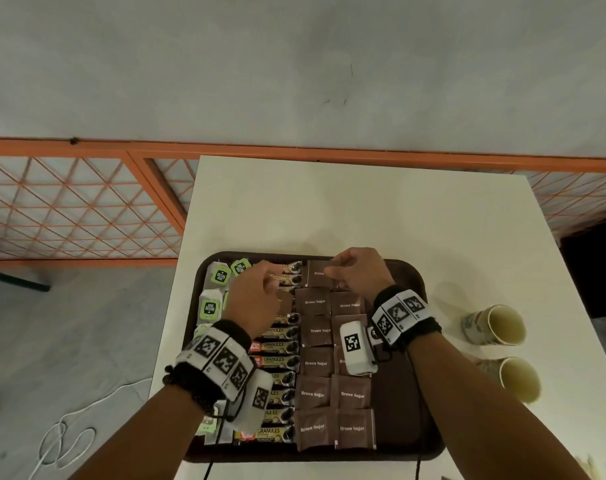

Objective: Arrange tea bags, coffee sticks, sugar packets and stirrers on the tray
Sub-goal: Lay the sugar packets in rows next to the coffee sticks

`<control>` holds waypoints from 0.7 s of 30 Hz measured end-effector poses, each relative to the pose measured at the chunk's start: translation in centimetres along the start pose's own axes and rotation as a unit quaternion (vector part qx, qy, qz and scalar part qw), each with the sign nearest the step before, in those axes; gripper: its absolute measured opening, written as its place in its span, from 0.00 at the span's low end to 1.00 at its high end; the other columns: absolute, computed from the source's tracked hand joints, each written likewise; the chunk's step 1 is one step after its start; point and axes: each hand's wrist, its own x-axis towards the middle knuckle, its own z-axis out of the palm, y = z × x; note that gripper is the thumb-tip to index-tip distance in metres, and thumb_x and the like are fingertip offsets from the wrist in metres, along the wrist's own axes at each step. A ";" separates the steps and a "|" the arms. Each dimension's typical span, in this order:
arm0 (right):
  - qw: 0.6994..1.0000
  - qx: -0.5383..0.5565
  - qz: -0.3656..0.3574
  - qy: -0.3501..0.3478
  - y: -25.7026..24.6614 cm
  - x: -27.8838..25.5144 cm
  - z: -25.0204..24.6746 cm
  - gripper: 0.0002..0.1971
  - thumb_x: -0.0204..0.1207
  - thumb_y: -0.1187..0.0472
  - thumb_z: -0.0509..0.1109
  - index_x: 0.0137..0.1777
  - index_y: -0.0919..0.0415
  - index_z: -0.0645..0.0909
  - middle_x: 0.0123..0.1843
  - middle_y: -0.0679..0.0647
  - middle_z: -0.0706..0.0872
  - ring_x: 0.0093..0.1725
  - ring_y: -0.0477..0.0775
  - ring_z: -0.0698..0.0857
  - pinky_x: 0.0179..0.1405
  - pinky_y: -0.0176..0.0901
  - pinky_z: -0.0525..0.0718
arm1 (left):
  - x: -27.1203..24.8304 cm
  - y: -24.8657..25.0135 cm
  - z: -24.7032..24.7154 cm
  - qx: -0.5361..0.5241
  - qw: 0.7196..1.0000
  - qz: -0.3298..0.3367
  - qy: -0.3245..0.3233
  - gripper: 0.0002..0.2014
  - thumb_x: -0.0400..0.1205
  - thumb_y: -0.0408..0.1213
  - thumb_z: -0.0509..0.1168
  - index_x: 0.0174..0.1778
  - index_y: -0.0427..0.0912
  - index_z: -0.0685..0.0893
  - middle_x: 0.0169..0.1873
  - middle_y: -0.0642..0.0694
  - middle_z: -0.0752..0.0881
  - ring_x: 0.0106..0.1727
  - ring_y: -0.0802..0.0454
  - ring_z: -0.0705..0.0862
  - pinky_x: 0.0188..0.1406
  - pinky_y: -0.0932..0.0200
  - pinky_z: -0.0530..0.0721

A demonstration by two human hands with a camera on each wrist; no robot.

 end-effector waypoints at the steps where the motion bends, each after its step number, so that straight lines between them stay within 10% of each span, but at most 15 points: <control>1: 1.000 -0.004 0.003 0.000 0.0 0.2 0.4 0.08 0.69 0.65 0.82 0.45 0.61 0.85 0.37 0.56 0.90 0.29 0.48 0.86 0.36 0.40 0.87 | -0.4 -0.2 -0.4 -0.042 0.999 -0.029 -0.008 0.14 0.85 0.25 0.58 0.59 0.45 0.82 0.50 0.47 0.85 0.45 0.48 0.86 0.39 0.59 0.86; 6: 0.997 -0.070 0.008 0.039 0.1 0.7 1.5 0.14 0.65 0.61 0.85 0.44 0.61 0.83 0.43 0.55 0.89 0.40 0.52 0.87 0.37 0.39 0.84 | -1.5 -0.9 -1.6 -0.149 0.984 -0.090 -0.029 0.17 0.85 0.21 0.55 0.61 0.44 0.80 0.54 0.44 0.83 0.51 0.46 0.88 0.44 0.42 0.92; 14: 0.986 -0.150 -0.024 0.070 1.0 -1.0 1.3 0.08 0.73 0.52 0.77 0.43 0.53 0.81 0.45 0.50 0.87 0.47 0.50 0.85 0.50 0.48 0.86 | -1.5 -0.1 -1.3 -0.096 0.979 -0.134 -0.123 0.20 0.81 0.20 0.56 0.66 0.39 0.80 0.53 0.41 0.83 0.49 0.41 0.88 0.32 0.57 0.90; 21: 0.986 -0.154 -0.003 0.064 2.1 -1.4 1.2 0.10 0.73 0.47 0.76 0.44 0.52 0.83 0.48 0.52 0.88 0.48 0.51 0.86 0.51 0.49 0.87 | -0.9 0.6 1.4 -0.018 0.978 -0.136 -0.158 0.21 0.79 0.25 0.58 0.67 0.40 0.82 0.61 0.38 0.85 0.59 0.39 0.85 0.58 0.43 0.88</control>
